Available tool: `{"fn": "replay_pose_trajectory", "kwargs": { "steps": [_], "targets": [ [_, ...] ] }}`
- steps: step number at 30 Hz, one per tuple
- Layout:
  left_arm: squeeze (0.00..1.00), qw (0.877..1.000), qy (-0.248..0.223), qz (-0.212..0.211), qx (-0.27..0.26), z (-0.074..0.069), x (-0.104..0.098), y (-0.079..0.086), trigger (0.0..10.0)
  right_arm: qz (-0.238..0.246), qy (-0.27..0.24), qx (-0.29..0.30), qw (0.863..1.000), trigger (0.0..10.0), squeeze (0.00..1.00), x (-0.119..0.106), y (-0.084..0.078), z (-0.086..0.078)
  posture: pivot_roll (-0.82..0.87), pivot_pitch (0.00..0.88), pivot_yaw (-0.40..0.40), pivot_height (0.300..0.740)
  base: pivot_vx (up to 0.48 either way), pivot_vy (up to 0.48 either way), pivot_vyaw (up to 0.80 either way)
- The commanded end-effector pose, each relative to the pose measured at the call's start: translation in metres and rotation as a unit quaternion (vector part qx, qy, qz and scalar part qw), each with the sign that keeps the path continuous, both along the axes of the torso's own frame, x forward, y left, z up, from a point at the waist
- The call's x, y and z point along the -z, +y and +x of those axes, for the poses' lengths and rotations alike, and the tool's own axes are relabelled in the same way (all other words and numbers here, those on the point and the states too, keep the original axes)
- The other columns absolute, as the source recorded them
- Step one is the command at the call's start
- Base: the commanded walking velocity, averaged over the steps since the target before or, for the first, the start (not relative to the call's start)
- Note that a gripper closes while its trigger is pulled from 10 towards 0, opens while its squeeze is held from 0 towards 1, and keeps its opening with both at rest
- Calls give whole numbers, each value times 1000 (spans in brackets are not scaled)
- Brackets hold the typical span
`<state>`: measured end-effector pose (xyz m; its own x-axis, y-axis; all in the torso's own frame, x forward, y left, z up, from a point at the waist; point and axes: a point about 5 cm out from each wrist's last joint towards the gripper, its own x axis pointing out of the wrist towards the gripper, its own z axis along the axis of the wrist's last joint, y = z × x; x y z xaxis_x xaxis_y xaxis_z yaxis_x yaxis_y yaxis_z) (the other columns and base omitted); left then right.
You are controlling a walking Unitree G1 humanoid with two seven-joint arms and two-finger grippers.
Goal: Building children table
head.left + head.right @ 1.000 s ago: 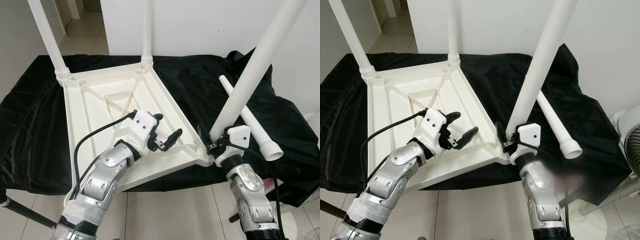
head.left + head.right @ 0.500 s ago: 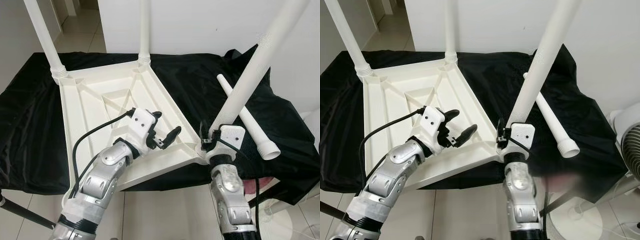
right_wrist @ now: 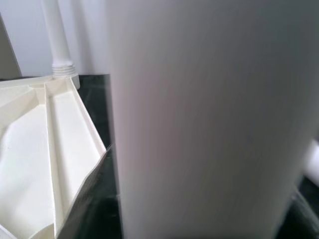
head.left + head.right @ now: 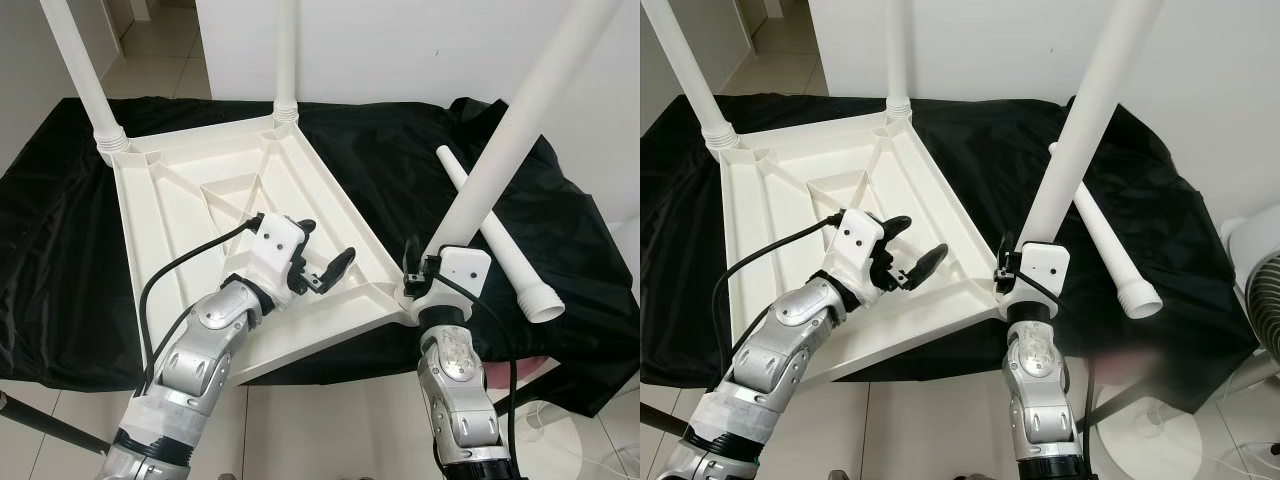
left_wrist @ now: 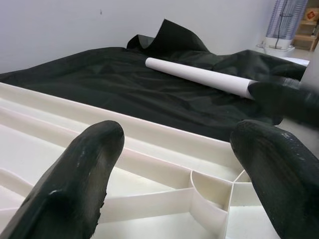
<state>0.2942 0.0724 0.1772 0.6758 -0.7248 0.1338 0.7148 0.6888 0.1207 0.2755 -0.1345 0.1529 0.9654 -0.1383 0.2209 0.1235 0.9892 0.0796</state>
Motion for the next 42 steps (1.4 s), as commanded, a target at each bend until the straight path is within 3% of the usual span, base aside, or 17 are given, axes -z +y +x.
{"fn": "replay_pose_trajectory", "kwargs": {
  "steps": [1, 6, 7, 16, 20, 25, 27, 33, 34, 36, 37, 38, 39, 42],
  "targets": [
    [0, 1000, -6, 3, -3, 0, -4, -2, 10000, 30, 19, -7, 999, 10000, 1000, 9, 2, 1, -14, 85, -15, 740, 0, 0, 0],
    [0, 1000, -5, 0, 1, -1, -3, -5, 10000, 12, -18, -56, 998, 10000, 1000, -5, -8, 6, -21, 84, -14, 740, 0, 0, 0],
    [0, 1000, -5, 0, 1, -1, -3, -6, 10000, 5, -24, -71, 997, 10000, 0, -7, -11, 8, -23, 84, -13, 740, 0, 0, 0],
    [0, 1000, -5, -2, 1, 1, -4, -7, 10000, -40, -47, -162, 985, 10000, 0, -21, -21, 19, -23, 78, -14, 740, 0, 0, 0],
    [0, 1000, -6, -3, 0, 2, -5, -7, 10000, -64, -41, -233, 969, 10000, 0, -25, -26, 25, -22, 75, -18, 740, 0, 0, 0],
    [0, 1000, -6, -5, -2, 2, -5, -7, 10000, -70, -27, -270, 960, 10000, 0, -22, -33, 26, -21, 73, -20, 740, 0, 0, 0],
    [0, 1000, -7, -6, -4, 1, -6, -7, 10000, -72, -10, -300, 951, 10000, 0, -19, -44, 26, -18, 74, -24, 740, 0, 0, 0],
    [0, 1000, -6, -8, -4, 0, -5, -7, 10000, -89, 10, -317, 944, 10000, 0, -17, -64, 28, -19, 75, -23, 740, 0, 0, 0],
    [0, 1000, -6, -8, -4, 0, -5, -8, 10000, -93, 17, -319, 943, 4902, 0, -16, -70, 29, -19, 75, -22, 740, 0, 0, 0],
    [0, 1000, -5, -8, -2, 0, -5, -8, 10000, -100, 26, -320, 942, 3686, 0, -14, -77, 31, -20, 74, -21, 740, 0, 0, 0],
    [0, 1000, -5, -8, -2, 0, -5, -8, 10000, -101, 31, -322, 941, 1843, 0, -13, -79, 31, -21, 74, -18, 740, 0, 0, 0],
    [0, 1000, -5, -8, -2, 0, -5, -8, 10000, -101, 31, -322, 941, 1843, 0, -13, -79, 31, -21, 74, -18, 740, 0, 0, 0],
    [0, 1000, -4, -8, -2, 0, -5, -8, 10000, -102, 33, -326, 939, 0, 0, -12, -81, 32, -21, 74, -18, 740, 0, 0, 0],
    [0, 1000, -5, -7, 0, 0, -5, -9, 10000, -101, 35, -331, 938, 0, 0, -12, -84, 34, -21, 71, -14, 740, 0, 0, 0]
  ]
}}
